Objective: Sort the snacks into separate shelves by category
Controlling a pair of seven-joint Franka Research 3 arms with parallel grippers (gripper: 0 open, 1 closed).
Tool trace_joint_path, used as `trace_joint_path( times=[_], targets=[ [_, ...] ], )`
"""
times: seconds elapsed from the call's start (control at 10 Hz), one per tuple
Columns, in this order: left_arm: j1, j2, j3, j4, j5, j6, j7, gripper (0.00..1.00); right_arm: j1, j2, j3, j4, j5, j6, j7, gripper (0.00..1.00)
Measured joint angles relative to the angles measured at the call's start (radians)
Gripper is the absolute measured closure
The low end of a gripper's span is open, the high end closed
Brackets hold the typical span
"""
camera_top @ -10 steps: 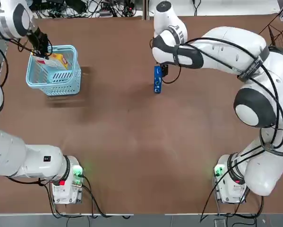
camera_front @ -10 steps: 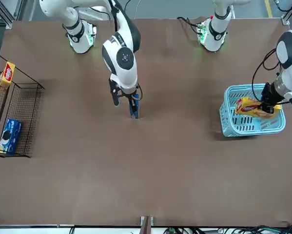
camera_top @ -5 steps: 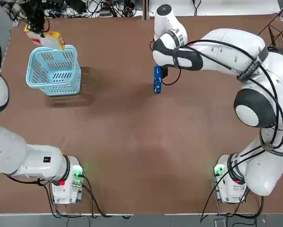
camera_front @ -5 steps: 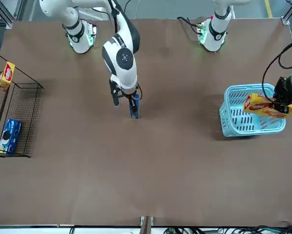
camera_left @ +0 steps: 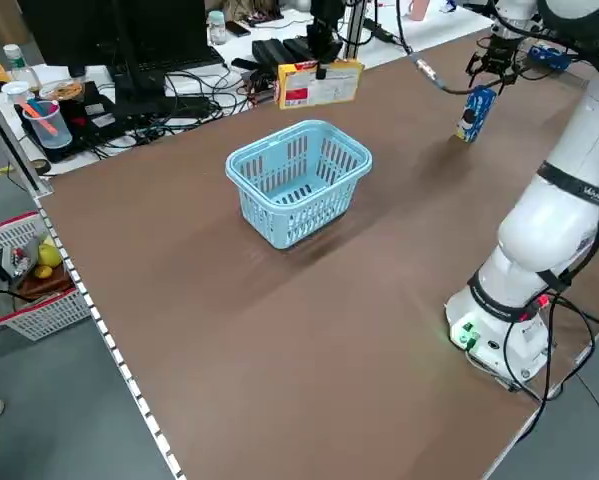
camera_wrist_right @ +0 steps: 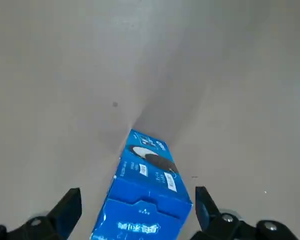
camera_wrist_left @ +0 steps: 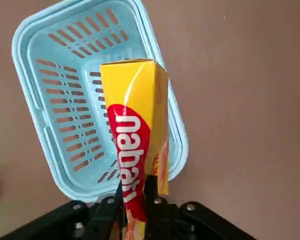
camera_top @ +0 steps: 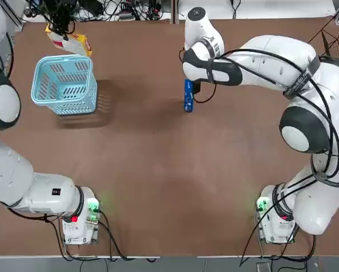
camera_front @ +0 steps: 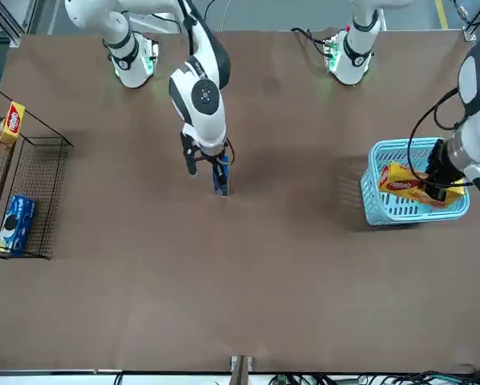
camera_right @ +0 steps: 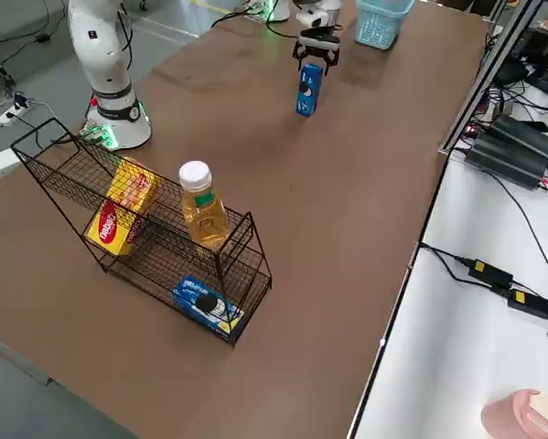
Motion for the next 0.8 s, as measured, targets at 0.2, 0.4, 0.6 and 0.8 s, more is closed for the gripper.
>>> trace_joint_path(
  times=[0.2,0.4,0.6,0.8],
  targets=[
    [-0.002,0.004,-0.036,0.0,0.0,-0.003,-0.046,0.83,0.0,0.009,0.0,-0.001,0.0,0.005,0.0,0.0],
    [-0.004,0.004,-0.039,0.0,0.0,-0.004,-0.052,0.83,0.0,0.014,0.0,-0.001,0.0,0.01,0.0,0.0],
    [-0.004,0.005,-0.039,0.0,0.0,-0.005,-0.052,0.83,0.0,0.014,0.0,-0.001,0.0,0.011,0.0,0.0],
    [-0.004,0.005,-0.04,0.0,0.0,-0.005,-0.052,0.83,0.001,0.014,0.0,-0.001,0.0,0.011,0.0,0.0]
  ],
)
